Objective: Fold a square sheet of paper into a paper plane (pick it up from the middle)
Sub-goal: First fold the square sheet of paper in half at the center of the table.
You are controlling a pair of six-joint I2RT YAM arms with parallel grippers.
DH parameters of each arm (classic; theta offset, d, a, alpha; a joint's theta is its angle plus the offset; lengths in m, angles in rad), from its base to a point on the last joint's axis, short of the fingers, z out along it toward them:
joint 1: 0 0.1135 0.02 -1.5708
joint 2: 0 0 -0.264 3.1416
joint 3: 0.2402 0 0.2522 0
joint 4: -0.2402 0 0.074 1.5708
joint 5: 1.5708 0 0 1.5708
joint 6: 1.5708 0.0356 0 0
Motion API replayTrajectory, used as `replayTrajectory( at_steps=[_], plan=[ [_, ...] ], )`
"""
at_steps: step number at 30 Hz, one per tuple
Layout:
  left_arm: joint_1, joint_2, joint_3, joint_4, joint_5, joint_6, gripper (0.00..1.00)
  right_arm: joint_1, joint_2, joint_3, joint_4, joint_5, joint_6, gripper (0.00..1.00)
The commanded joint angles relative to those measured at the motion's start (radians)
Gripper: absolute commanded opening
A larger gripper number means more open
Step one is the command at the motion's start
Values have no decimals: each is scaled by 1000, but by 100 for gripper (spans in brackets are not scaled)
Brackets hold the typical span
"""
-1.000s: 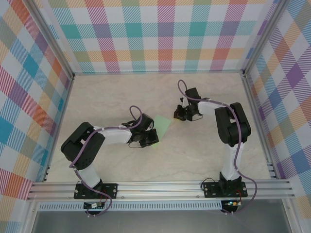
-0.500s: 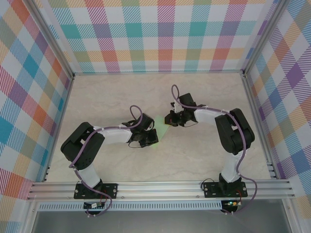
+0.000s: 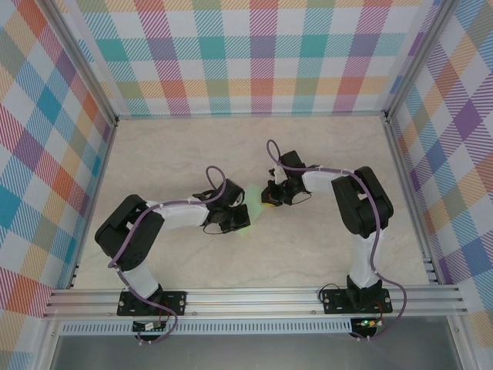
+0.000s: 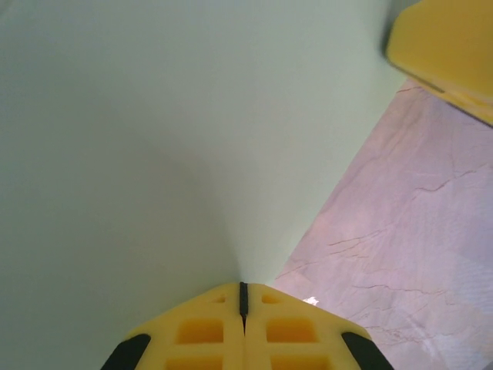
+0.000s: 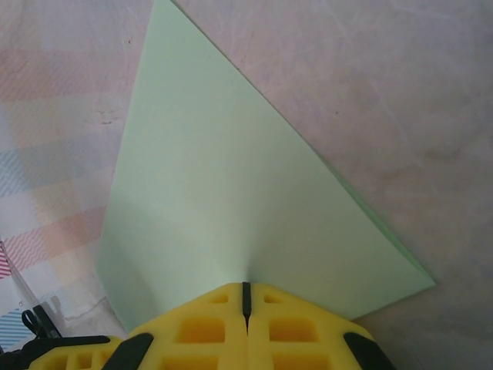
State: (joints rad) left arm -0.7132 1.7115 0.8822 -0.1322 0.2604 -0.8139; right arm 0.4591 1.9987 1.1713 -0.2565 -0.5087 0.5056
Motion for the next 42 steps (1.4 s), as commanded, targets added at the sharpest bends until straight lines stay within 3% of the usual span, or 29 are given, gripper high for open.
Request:
replayTrajectory(
  at_steps=[1, 18, 34, 42],
  plan=[
    [-9, -16, 34, 82, -12, 25, 5, -3, 34, 11, -61, 61, -33, 0],
    [-5, 132, -5, 235, 8, 47, 3, -4, 49, 7, -93, 91, -33, 0],
    [-6, -1, -188, 155, 139, 115, 2, -3, 105, 54, -196, 197, -3, 0],
    [-8, -34, -251, 101, 114, 121, 1, -3, 110, 56, -201, 203, -3, 0]
  ],
)
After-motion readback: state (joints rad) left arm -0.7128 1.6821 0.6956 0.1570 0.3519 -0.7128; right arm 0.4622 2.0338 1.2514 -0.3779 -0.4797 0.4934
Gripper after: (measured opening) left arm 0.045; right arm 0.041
